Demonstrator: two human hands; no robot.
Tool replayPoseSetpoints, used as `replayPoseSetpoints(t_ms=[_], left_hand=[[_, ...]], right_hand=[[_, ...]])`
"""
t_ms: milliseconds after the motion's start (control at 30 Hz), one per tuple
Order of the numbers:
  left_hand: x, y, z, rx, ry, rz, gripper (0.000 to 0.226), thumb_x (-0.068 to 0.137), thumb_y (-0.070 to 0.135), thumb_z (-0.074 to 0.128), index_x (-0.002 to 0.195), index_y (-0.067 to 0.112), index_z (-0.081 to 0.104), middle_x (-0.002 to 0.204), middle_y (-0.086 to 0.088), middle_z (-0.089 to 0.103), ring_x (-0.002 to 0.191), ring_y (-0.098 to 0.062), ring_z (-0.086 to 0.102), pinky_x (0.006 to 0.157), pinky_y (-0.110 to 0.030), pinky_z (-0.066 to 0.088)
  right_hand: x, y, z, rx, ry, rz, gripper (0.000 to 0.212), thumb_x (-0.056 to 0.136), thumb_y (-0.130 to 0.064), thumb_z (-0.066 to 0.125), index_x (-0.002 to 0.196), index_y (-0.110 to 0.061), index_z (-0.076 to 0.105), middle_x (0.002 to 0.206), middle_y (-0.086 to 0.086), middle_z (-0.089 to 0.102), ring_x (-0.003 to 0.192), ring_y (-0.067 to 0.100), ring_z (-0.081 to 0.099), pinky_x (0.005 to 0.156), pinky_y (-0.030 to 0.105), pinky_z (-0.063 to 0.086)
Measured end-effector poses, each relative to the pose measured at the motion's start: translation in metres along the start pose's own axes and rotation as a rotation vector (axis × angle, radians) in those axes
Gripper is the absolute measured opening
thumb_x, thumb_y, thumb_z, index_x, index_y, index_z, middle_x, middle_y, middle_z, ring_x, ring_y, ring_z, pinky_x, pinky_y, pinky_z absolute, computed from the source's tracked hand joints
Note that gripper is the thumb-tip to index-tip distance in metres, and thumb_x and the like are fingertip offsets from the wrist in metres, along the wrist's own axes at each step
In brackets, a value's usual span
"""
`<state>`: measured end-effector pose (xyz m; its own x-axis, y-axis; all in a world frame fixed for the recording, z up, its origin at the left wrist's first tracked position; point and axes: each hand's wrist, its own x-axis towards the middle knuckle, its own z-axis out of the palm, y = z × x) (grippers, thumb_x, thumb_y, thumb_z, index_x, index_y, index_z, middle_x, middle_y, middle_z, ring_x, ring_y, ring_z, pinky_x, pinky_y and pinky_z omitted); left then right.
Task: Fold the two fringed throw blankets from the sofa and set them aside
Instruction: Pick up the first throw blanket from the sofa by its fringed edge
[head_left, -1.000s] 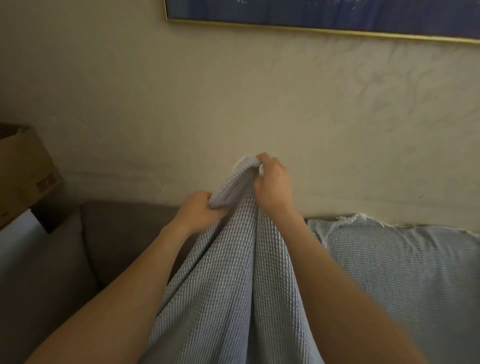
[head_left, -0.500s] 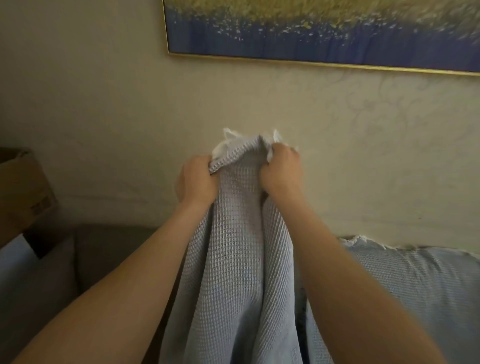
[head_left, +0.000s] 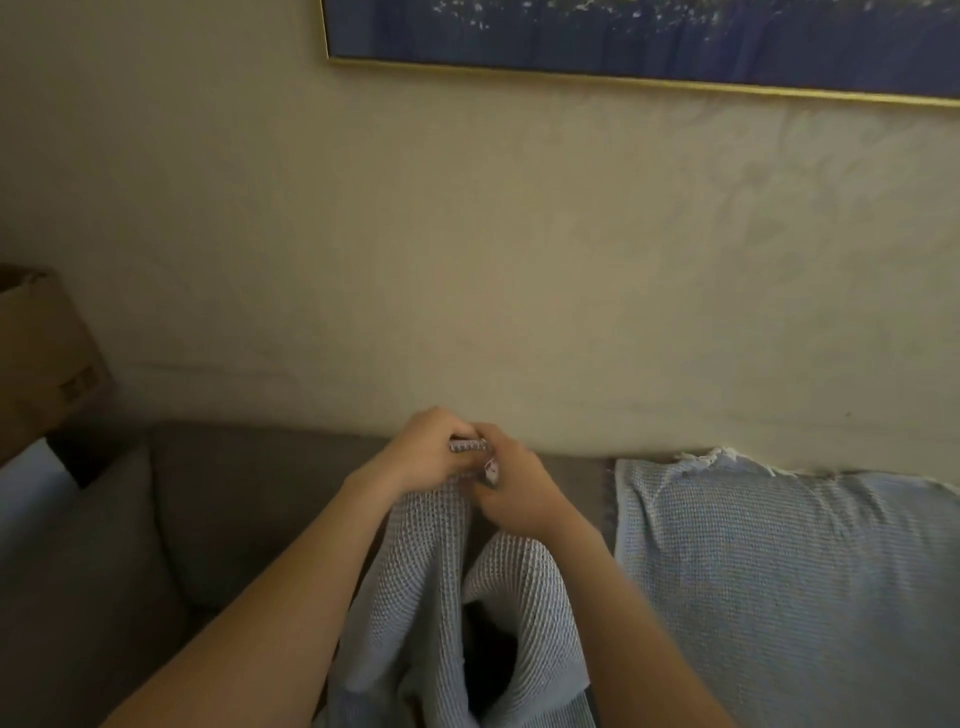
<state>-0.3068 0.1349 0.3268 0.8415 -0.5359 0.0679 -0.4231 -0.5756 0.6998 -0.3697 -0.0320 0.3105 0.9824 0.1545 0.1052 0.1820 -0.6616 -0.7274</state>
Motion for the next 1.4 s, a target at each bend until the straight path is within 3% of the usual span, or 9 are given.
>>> replayPoseSetpoints(t_ms=[100,200,433,600,900,1033,1133,1267,1400], left_hand=[[-0.008,-0.006,0.007,-0.050,0.027,-0.043,0.037,0.078,0.059,0.086,0.075,0.023,0.078,0.073,-0.004,0.073,0.060,-0.014,0.057,0.059,-0.036,0.042],[-0.019,-0.017,0.008,-0.043,-0.071,-0.131,0.049,0.067,0.065,0.091,0.080,0.019,0.079,0.079,-0.009,0.074,0.064,-0.011,0.058,0.061,-0.034,0.041],[-0.048,-0.055,0.025,-0.053,-0.292,-0.275,0.069,0.067,0.074,0.084,0.082,0.007,0.074,0.068,-0.002,0.059,0.063,-0.018,0.054,0.064,-0.037,0.037],[-0.055,-0.065,0.036,0.094,-0.146,-0.260,0.060,0.085,0.059,0.081,0.058,0.019,0.046,0.052,0.006,0.042,0.048,-0.009,0.042,0.054,-0.028,0.030],[-0.053,-0.036,0.046,-0.360,0.217,-0.214,0.034,0.108,0.042,0.056,0.101,0.018,0.080,0.093,0.002,0.079,0.085,-0.016,0.074,0.081,-0.037,0.057],[-0.041,-0.009,0.033,-0.241,0.362,-0.107,0.042,0.109,0.043,0.054,0.092,0.010,0.073,0.074,-0.003,0.068,0.064,-0.011,0.057,0.063,-0.033,0.043],[-0.041,0.019,0.025,-0.048,0.166,0.041,0.032,0.109,0.042,0.054,0.101,0.020,0.076,0.085,0.003,0.072,0.074,-0.007,0.066,0.066,-0.031,0.050],[-0.041,0.034,0.031,0.000,0.114,0.074,0.033,0.101,0.038,0.065,0.080,0.014,0.071,0.071,-0.004,0.069,0.065,-0.021,0.065,0.061,-0.045,0.049],[-0.053,0.023,0.032,-0.041,0.124,0.069,0.022,0.091,0.045,0.079,0.081,0.025,0.079,0.078,0.006,0.075,0.068,-0.009,0.069,0.060,-0.032,0.049]], right_hand=[[-0.001,0.004,-0.001,-0.109,-0.044,0.094,0.007,0.089,-0.024,0.074,0.091,-0.020,0.069,0.086,-0.001,0.072,0.080,0.018,0.067,0.070,0.038,0.056],[-0.004,0.008,-0.005,-0.192,-0.030,0.119,0.034,0.086,-0.023,0.072,0.059,-0.017,0.052,0.058,-0.002,0.056,0.054,0.015,0.050,0.050,0.035,0.040],[-0.021,0.017,-0.027,-0.006,0.098,0.091,0.032,0.083,-0.001,0.064,0.084,-0.027,0.082,0.072,-0.011,0.075,0.061,-0.002,0.064,0.050,0.013,0.043],[-0.033,0.013,-0.049,0.280,0.213,0.249,0.030,0.074,0.009,0.065,0.067,-0.017,0.080,0.058,-0.002,0.069,0.052,0.010,0.054,0.051,0.026,0.042],[-0.041,0.017,-0.050,0.399,0.620,0.361,0.022,0.084,-0.007,0.067,0.097,-0.018,0.082,0.065,-0.008,0.070,0.053,0.012,0.054,0.052,0.030,0.047],[-0.052,0.020,-0.040,0.164,0.495,0.232,0.055,0.083,-0.008,0.068,0.134,-0.028,0.069,0.091,-0.002,0.079,0.038,0.002,0.046,0.043,0.019,0.046],[-0.054,0.018,-0.021,0.137,0.337,-0.016,0.069,0.084,-0.008,0.066,0.146,-0.036,0.057,0.120,-0.007,0.073,0.057,-0.008,0.051,0.073,0.023,0.059],[-0.057,0.010,-0.001,0.150,0.191,-0.114,0.040,0.096,-0.015,0.068,0.135,-0.024,0.063,0.106,-0.017,0.071,0.095,-0.002,0.067,0.082,0.017,0.050],[-0.058,0.016,-0.005,0.033,0.176,-0.029,0.006,0.098,-0.018,0.064,0.097,-0.021,0.070,0.083,-0.010,0.071,0.074,0.002,0.063,0.061,0.023,0.044]])
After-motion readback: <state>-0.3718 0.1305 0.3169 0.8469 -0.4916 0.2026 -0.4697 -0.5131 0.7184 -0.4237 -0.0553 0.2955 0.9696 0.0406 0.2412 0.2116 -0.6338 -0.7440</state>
